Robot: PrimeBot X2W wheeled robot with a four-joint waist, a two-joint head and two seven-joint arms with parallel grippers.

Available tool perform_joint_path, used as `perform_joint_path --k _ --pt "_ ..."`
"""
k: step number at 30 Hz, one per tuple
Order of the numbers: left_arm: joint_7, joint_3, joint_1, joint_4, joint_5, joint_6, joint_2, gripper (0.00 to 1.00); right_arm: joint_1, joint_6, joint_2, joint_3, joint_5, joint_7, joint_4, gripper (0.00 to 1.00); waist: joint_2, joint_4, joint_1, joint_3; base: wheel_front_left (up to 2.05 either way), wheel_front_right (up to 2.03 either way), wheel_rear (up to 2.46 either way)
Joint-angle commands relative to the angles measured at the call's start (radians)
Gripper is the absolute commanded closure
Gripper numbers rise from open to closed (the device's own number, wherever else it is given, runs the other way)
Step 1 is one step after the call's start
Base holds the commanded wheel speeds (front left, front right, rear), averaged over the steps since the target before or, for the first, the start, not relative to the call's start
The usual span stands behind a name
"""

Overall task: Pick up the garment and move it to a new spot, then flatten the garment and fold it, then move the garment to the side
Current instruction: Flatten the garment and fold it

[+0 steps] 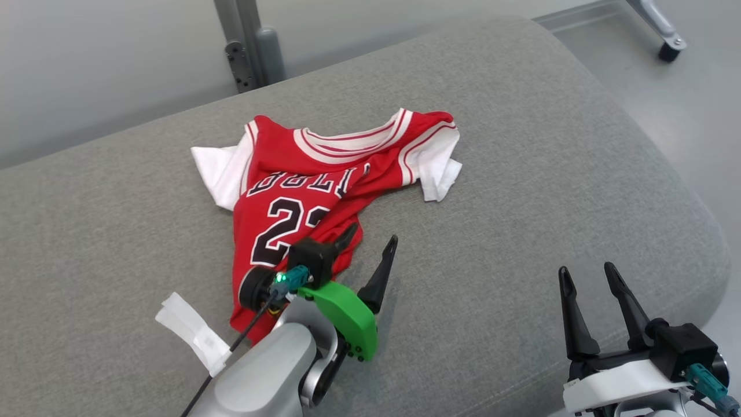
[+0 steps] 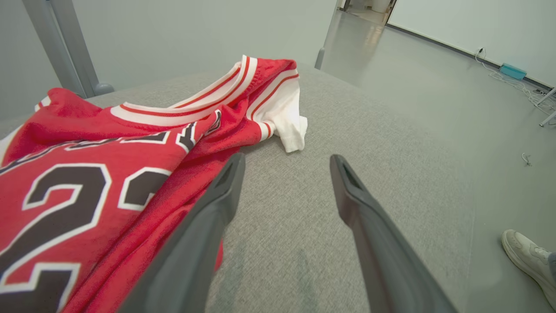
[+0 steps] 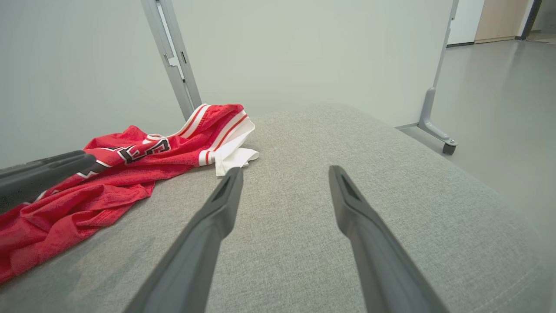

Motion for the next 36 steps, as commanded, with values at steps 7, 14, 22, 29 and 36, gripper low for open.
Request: perform_joint_path --k 7,14,22,29,36 --pt "0.066 -0.019 0.041 0.011 0.014 0.087 0.022 0.00 -0.031 0.000 -0.008 0.011 -0.016 -0.003 -0.022 0.00 -0.0001 0.080 -0.0001 -0.028 0.00 0.00 0.00" --pt "0.100 -0.033 -0.011 0.054 0.020 0.093 0.005 0.00 -0.053 0.000 -0.004 0.027 -0.005 -0.003 -0.022 0.00 -0.0001 0.040 -0.0001 0.018 0.00 0.00 0.00" --pt "0.140 -0.041 -0.069 0.130 0.030 0.108 -0.001 0.00 -0.074 0.000 -0.001 0.034 0.021 -0.003 -0.020 0.00 -0.0001 -0.015 -0.0001 0.074 0.00 0.00 0.00" --pt "0.158 -0.064 -0.099 0.234 0.044 0.097 0.009 1.00 -0.084 0.000 -0.001 0.036 0.050 -0.003 -0.013 0.00 -0.0001 -0.036 -0.0001 0.095 0.00 0.00 0.00" --pt "0.125 -0.069 -0.099 0.240 0.028 0.047 0.001 1.00 -0.060 0.000 -0.001 0.014 0.058 -0.003 -0.008 0.00 -0.0001 -0.008 -0.0001 0.067 0.00 0.00 0.00"
